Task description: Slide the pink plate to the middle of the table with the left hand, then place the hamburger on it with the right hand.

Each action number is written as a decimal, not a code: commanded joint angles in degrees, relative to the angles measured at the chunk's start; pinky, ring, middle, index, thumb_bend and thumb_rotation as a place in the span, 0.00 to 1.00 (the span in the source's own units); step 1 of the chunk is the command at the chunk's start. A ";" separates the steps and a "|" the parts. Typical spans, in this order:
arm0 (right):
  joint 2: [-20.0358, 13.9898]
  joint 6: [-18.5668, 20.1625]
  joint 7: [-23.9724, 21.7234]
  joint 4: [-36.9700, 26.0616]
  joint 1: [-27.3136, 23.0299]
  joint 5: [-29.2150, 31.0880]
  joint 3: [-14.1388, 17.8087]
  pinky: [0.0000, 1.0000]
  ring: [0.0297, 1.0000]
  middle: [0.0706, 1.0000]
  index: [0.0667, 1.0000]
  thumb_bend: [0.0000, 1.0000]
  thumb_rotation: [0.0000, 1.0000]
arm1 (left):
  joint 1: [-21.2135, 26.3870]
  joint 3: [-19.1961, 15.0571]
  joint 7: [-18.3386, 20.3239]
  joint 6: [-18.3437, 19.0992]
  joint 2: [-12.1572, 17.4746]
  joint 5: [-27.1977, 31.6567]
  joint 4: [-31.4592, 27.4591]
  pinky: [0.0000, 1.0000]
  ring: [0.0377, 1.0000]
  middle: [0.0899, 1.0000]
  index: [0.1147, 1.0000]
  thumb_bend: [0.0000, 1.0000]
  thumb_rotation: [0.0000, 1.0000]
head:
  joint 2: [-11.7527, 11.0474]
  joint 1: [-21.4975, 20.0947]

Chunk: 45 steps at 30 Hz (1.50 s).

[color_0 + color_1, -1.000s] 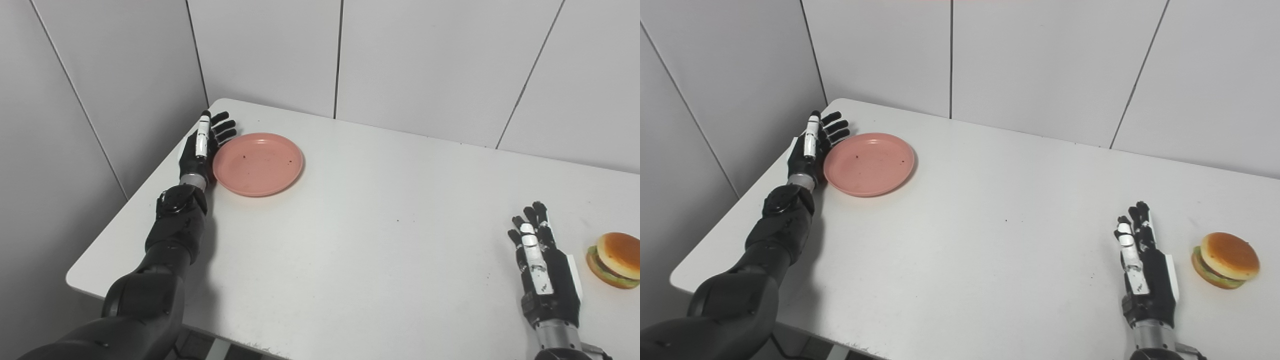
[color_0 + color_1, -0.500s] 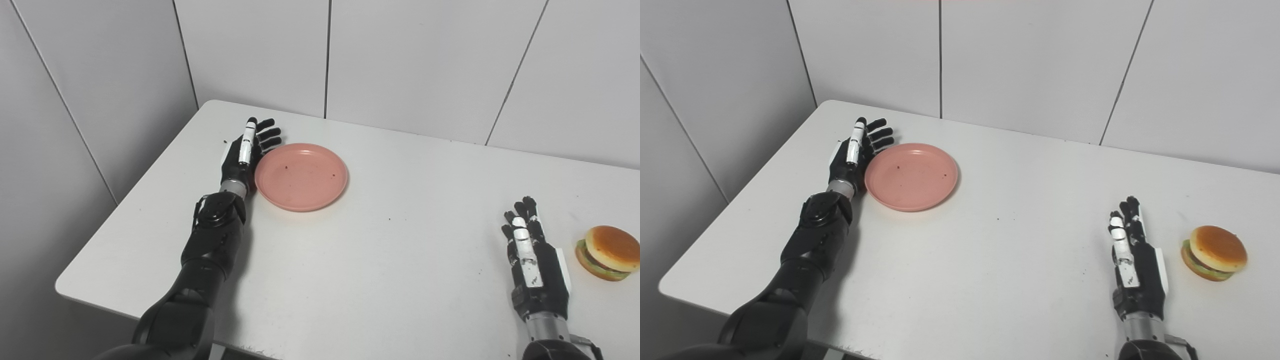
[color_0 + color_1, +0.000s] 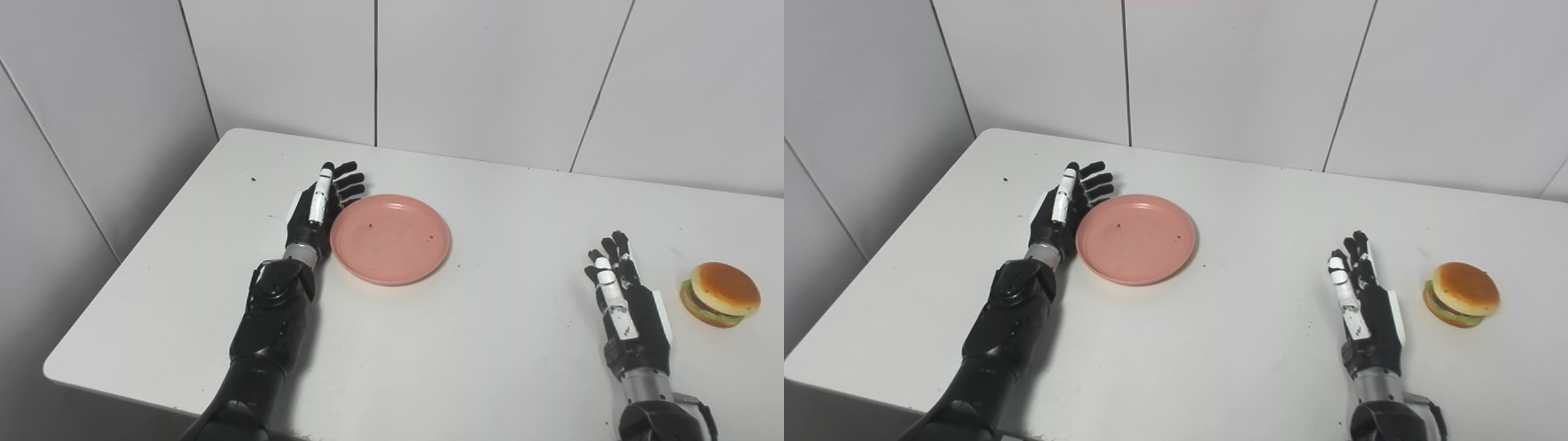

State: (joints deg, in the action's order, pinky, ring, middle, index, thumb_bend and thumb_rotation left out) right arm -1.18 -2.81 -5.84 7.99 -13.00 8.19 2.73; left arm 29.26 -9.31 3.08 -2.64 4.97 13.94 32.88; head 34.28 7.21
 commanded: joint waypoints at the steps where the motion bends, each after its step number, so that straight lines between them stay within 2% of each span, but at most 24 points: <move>1: 0.36 0.22 -0.20 -1.73 -0.18 0.28 -0.40 0.99 0.98 1.00 1.00 0.52 0.70 | -0.16 0.41 0.81 1.63 -0.74 0.40 -1.97 0.72 0.75 0.72 0.69 0.35 1.00 | 0.15 -1.08; 7: 0.70 -0.15 -0.60 -1.77 -0.21 0.80 -1.12 1.00 0.99 1.00 1.00 0.51 0.69 | -2.87 1.09 1.92 3.04 -3.16 1.84 -6.29 0.73 0.75 0.72 0.69 0.36 1.00 | 0.44 -4.28; 11: 0.83 -1.46 0.16 -0.86 -0.56 -1.27 -1.98 0.99 0.98 1.00 1.00 0.53 0.71 | -4.90 1.95 1.57 5.00 -5.61 1.74 -9.12 0.74 0.75 0.72 0.67 0.36 1.00 | 1.06 -8.05; 18: 1.60 -2.50 0.61 0.53 -1.21 -2.38 -2.29 1.00 0.98 1.00 1.00 0.57 0.73 | -7.41 4.37 3.29 3.33 -7.75 0.82 -10.57 0.77 0.77 0.74 0.70 0.36 1.00 | 1.44 -11.53; 23: 1.84 -5.18 0.55 3.29 -2.04 -2.69 -2.21 1.00 0.99 1.00 1.00 0.55 0.72 | -10.17 6.37 4.08 7.69 -9.26 1.55 -15.72 0.81 0.80 0.77 0.73 0.34 1.00 | 1.92 -13.58; 27: 2.12 -5.06 1.14 3.41 -2.06 -3.52 -2.41 1.00 0.99 1.00 1.00 0.58 0.73 | -12.22 8.30 5.05 8.36 -9.48 0.42 -18.24 0.81 0.81 0.78 0.74 0.34 1.00 | 2.11 -14.27; 29: 2.16 -4.61 1.12 3.21 -1.98 -3.78 -2.48 1.00 0.98 1.00 1.00 0.56 0.73 | -13.12 9.15 4.94 7.96 -9.66 -0.25 -18.72 0.80 0.80 0.77 0.73 0.33 1.00 | 2.09 -14.48; 36: 2.12 -3.82 0.91 3.10 -1.97 -3.77 -2.70 1.00 0.99 1.00 1.00 0.54 0.73 | -13.91 11.13 5.73 7.48 -9.26 -1.55 -17.91 0.84 0.82 0.79 0.74 0.34 1.00 | 2.06 -14.75; 45: 2.13 -3.24 0.58 2.89 -2.01 -3.04 -2.66 1.00 0.98 1.00 1.00 0.53 0.71 | -13.85 11.61 6.27 7.18 -8.83 -2.36 -17.66 0.86 0.84 0.80 0.77 0.33 1.00 | 2.02 -14.53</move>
State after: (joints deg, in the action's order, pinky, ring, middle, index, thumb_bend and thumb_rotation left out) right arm 0.44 -5.19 -5.10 10.98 -15.00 4.57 0.21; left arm 16.23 1.98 9.17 3.49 -4.15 12.15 14.32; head 36.30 -7.38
